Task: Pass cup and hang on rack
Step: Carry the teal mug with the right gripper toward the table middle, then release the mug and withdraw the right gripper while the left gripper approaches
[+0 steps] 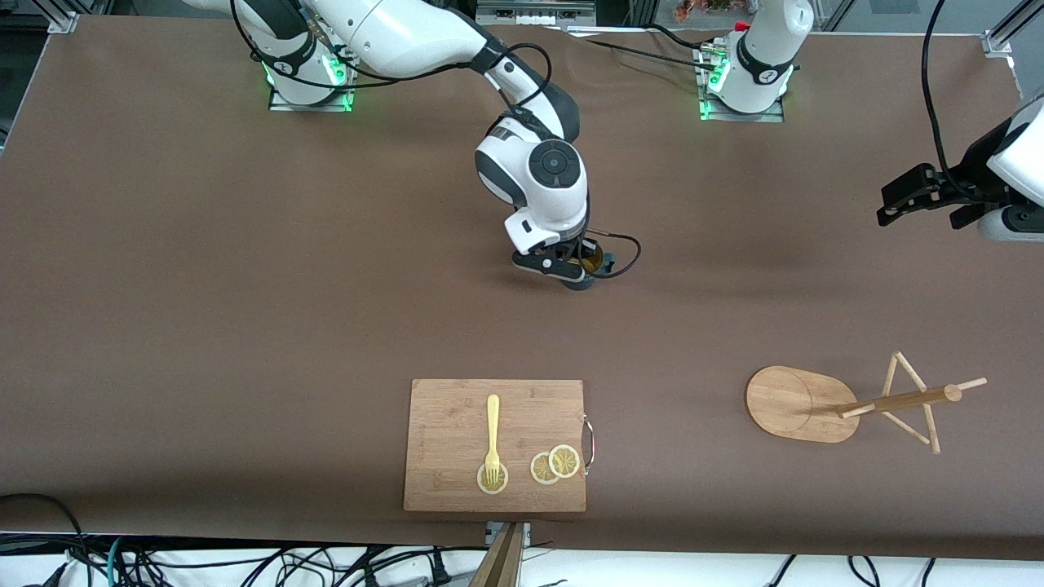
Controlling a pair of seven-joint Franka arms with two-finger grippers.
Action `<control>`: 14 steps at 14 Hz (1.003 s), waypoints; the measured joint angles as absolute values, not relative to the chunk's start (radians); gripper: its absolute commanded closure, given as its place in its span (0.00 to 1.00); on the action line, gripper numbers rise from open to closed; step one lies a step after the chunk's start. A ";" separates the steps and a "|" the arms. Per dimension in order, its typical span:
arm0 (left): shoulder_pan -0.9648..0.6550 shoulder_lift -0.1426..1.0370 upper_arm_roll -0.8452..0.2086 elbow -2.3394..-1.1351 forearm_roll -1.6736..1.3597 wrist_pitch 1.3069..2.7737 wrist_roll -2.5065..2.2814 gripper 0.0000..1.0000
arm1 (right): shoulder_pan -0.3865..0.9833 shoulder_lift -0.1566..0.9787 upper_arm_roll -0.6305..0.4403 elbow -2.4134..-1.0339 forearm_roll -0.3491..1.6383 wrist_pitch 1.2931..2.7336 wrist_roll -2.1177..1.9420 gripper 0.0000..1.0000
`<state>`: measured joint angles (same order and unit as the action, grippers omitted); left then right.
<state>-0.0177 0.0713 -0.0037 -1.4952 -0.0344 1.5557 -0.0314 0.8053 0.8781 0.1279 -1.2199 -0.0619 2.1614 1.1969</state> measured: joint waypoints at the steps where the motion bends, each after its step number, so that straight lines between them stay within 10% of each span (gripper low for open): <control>1: -0.017 0.071 -0.002 -1.495 -0.034 1.556 -0.031 0.00 | 0.813 0.873 0.128 -1.210 -0.074 2.160 1.207 0.00; 14: -0.042 0.162 -0.015 -1.498 -0.076 1.490 -0.031 0.00 | 0.568 0.497 0.082 -1.165 -0.083 1.490 0.913 0.00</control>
<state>-0.0422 0.1615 -0.0149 -1.4983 -0.0756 1.4897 -0.0314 0.5681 0.4974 0.0821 -1.1653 -0.0829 1.4900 0.9129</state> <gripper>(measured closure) 0.000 0.000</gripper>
